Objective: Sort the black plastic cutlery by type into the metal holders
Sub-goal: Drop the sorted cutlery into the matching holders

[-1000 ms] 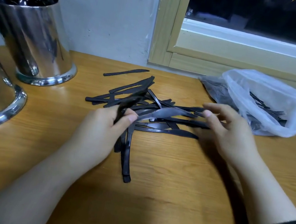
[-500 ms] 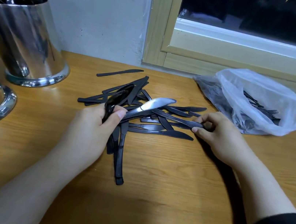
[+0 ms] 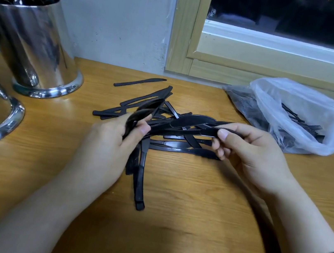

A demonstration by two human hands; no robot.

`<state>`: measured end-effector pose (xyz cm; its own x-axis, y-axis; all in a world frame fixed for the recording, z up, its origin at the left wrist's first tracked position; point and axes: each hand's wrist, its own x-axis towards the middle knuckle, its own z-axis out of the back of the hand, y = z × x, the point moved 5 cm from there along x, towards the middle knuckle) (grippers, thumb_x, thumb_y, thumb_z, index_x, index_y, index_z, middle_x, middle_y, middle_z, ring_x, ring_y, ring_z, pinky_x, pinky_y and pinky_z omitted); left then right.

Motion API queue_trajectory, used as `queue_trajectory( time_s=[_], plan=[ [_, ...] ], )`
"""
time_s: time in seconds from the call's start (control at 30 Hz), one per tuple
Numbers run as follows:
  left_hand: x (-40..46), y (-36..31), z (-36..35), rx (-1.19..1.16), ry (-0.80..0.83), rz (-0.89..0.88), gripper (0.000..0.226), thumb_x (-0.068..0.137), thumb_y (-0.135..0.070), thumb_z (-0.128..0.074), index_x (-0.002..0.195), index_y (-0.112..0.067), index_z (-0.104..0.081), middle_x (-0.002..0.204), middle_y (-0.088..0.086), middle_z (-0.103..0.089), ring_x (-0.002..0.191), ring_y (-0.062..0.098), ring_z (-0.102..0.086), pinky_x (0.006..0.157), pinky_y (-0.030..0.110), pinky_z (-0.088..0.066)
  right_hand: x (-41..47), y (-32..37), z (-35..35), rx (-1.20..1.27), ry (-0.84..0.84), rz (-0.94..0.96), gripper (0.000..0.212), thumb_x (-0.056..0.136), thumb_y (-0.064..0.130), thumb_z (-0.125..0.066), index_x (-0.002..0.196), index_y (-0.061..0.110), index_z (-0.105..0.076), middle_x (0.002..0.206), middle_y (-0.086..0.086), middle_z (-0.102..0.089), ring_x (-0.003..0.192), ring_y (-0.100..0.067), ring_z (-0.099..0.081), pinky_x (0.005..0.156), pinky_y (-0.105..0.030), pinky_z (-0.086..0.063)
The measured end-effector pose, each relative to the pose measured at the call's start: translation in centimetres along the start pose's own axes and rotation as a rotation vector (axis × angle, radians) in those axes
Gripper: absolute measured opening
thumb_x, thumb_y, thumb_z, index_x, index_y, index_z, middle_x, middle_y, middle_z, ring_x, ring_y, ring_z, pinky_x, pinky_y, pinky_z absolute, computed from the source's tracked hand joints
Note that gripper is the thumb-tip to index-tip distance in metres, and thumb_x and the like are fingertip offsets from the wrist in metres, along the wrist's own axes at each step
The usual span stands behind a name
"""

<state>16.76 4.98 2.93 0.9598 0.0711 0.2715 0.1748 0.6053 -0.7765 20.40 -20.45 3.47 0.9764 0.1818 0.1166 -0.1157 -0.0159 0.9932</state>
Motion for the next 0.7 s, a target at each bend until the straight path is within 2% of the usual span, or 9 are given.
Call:
queue_trajectory(
  time_s=[0.07,0.13,0.2,0.3,0.4,0.5,0.57,0.63,0.7],
  plan=[
    [0.0,-0.1,-0.2,-0.024,0.029,0.000,0.026,0.099,-0.045,-0.051,0.112,-0.039,-0.073,0.088,-0.016,-0.075,0.077,-0.003,-0.064,0.065,0.004,-0.045,-0.1,0.1,-0.5,0.067,0.026,-0.003,0.017,0.087,0.015,-0.062,0.091,0.001,-0.070,0.074,-0.012,-0.065,0.064,-0.019,-0.053,0.061,-0.023,-0.046],
    [0.1,-0.2,-0.1,-0.043,0.035,0.011,0.020,0.099,-0.042,-0.051,0.093,-0.037,-0.070,0.074,-0.015,-0.073,0.065,-0.002,-0.062,0.058,0.006,-0.043,-0.2,0.1,-0.9,0.111,0.039,0.000,0.014,0.088,0.012,-0.060,0.091,0.001,-0.069,0.073,-0.013,-0.064,0.063,-0.019,-0.054,0.061,-0.024,-0.047],
    [0.0,-0.4,-0.1,-0.048,0.040,0.011,0.021,0.100,-0.040,-0.051,0.084,-0.034,-0.064,0.066,-0.011,-0.069,0.055,0.001,-0.059,0.056,0.010,-0.042,-0.1,0.1,-1.0,0.120,0.038,-0.002,0.014,0.090,0.011,-0.058,0.089,0.001,-0.067,0.072,-0.014,-0.064,0.062,-0.020,-0.054,0.062,-0.026,-0.047],
    [-0.1,-0.4,-0.2,-0.076,0.063,-0.012,0.022,0.097,-0.046,-0.050,0.082,-0.035,-0.063,0.060,-0.005,-0.061,0.049,0.008,-0.052,0.051,0.023,-0.044,0.2,-0.3,-0.9,0.150,-0.006,-0.025,0.012,0.090,0.012,-0.059,0.087,0.003,-0.065,0.071,-0.013,-0.063,0.063,-0.021,-0.054,0.063,-0.029,-0.047],
    [0.0,-0.5,-0.2,-0.120,0.092,-0.023,0.017,0.097,-0.047,-0.048,0.090,-0.040,-0.061,0.072,0.000,-0.071,0.044,0.013,-0.043,0.046,0.030,-0.039,0.2,-0.6,-1.1,0.159,-0.001,-0.039,0.011,0.090,0.014,-0.061,0.085,0.005,-0.064,0.070,-0.012,-0.061,0.064,-0.020,-0.053,0.063,-0.029,-0.047],
    [0.2,-0.8,-0.1,-0.140,0.145,-0.019,0.007,0.101,-0.038,-0.049,0.101,-0.041,-0.056,0.086,-0.014,-0.075,0.045,0.010,-0.043,0.046,0.025,-0.040,0.1,-0.6,-1.1,0.134,-0.001,-0.042,0.011,0.089,0.017,-0.063,0.086,0.006,-0.064,0.068,-0.013,-0.059,0.063,-0.022,-0.050,0.063,-0.030,-0.044],
    [0.2,-0.7,0.0,-0.088,0.211,-0.031,0.013,0.102,-0.037,-0.050,0.106,-0.047,-0.058,0.088,-0.019,-0.074,0.051,0.008,-0.050,0.052,0.023,-0.043,0.1,-0.7,-1.3,0.095,-0.002,-0.044,0.015,0.087,0.019,-0.066,0.089,0.005,-0.062,0.066,-0.014,-0.059,0.062,-0.023,-0.050,0.063,-0.031,-0.044],
    [0.0,-0.4,-0.2,-0.017,0.286,-0.017,0.015,0.101,-0.040,-0.053,0.096,-0.045,-0.065,0.087,-0.020,-0.073,0.064,0.006,-0.060,0.060,0.021,-0.047,0.0,-0.6,-2.0,0.074,0.000,-0.043,0.019,0.084,0.021,-0.068,0.091,0.005,-0.060,0.066,-0.015,-0.062,0.060,-0.023,-0.053,0.062,-0.030,-0.046],
    [-0.3,-0.1,-0.5,0.019,0.350,0.020,0.024,0.102,-0.039,-0.055,0.081,-0.034,-0.066,0.066,-0.024,-0.065,0.059,-0.002,-0.058,0.054,0.015,-0.043,-0.2,-0.6,-3.2,0.089,-0.011,-0.036,0.030,0.083,0.023,-0.069,0.101,0.002,-0.058,0.070,-0.018,-0.068,0.061,-0.024,-0.059,0.060,-0.028,-0.049]
  ],
)
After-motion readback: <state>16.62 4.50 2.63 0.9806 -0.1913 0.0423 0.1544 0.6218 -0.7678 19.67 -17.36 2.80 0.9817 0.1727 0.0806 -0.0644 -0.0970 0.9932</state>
